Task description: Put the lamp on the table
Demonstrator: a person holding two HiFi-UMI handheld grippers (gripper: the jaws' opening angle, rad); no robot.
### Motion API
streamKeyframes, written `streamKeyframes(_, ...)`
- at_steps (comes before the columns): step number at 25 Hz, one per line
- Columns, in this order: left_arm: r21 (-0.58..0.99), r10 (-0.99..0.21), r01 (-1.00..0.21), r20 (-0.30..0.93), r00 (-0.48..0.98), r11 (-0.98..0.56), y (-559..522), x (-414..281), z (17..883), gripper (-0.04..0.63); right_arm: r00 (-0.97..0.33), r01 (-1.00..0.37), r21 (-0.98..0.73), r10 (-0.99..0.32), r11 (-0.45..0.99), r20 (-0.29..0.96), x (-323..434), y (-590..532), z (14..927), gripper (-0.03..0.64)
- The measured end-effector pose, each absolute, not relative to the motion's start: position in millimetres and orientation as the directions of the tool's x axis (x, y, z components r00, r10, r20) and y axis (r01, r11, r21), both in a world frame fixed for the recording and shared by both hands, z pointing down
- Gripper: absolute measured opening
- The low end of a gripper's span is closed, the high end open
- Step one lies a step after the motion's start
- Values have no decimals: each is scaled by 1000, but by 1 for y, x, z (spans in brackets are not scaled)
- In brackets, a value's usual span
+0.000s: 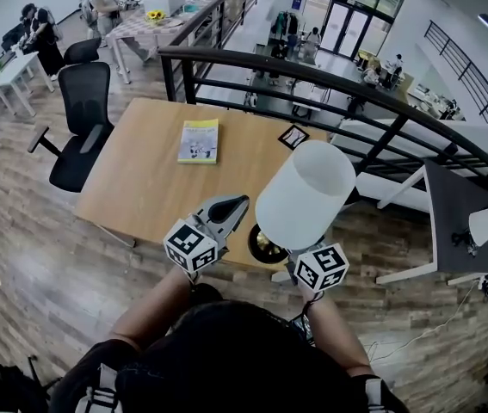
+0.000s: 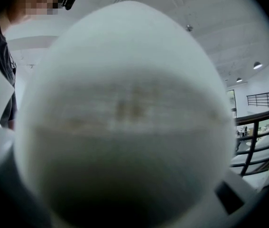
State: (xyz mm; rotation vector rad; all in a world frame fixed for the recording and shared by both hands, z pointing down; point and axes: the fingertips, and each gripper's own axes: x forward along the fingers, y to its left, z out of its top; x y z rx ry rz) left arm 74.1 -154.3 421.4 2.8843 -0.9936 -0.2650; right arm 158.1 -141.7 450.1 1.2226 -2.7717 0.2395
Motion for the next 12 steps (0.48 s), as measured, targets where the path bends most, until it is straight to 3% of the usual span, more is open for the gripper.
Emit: streamKeyframes(12, 135, -603, -589, -119, 789, -797, -191, 95, 422, 8, -654, -756, -141, -738, 639, 162, 180, -171, 458, 132)
